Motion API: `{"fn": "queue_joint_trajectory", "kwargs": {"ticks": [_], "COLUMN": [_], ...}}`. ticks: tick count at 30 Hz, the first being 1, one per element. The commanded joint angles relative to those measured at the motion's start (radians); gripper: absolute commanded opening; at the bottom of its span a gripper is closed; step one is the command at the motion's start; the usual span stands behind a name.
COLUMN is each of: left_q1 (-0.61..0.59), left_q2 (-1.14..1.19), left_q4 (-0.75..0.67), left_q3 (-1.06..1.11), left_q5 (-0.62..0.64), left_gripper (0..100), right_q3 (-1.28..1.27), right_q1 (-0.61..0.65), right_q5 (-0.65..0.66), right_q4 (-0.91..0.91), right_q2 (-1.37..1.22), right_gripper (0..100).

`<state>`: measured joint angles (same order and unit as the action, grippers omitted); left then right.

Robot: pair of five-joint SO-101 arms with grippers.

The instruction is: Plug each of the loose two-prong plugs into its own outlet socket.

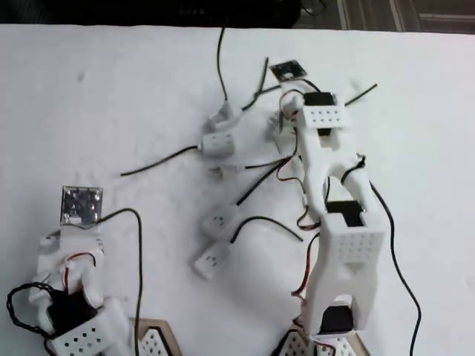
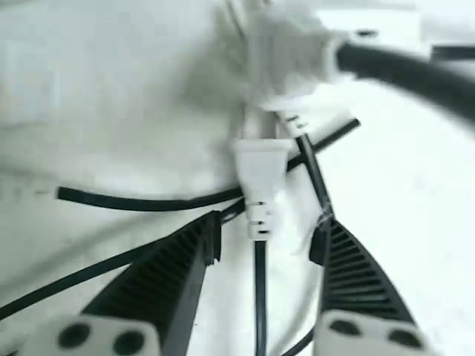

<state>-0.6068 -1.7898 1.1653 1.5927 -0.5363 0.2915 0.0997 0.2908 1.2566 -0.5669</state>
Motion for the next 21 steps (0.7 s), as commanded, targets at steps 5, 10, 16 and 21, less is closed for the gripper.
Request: {"fn": "queue_joint_trajectory", "kwargs": {"ticks": [5,10,16,21], "left_q1": [-0.002,-0.002,-0.002,-0.002], "left_q2": [-0.013,-0.013,-0.013,-0.013], "left_q4": [0.005,0.005,0.005,0.005], "left_q3": [-0.003,-0.003,-0.003,-0.003], "left_q5": [0.005,0.005,0.005,0.005], "left_gripper": [2,2,2,2], "right_q3": [0.037,0.037,0.037,0.037], "right_q1": [-0.012,-0.012,-0.013,-0.013], "right_q5": [-0.009,-0.026,-0.249,-0.465], "right_q4": [-0.008,0.088,0.246,0.374], "right_q2": [-0.004,0.07,0.2,0.309], "right_gripper": [1.7,1.8,1.7,1.7]}}
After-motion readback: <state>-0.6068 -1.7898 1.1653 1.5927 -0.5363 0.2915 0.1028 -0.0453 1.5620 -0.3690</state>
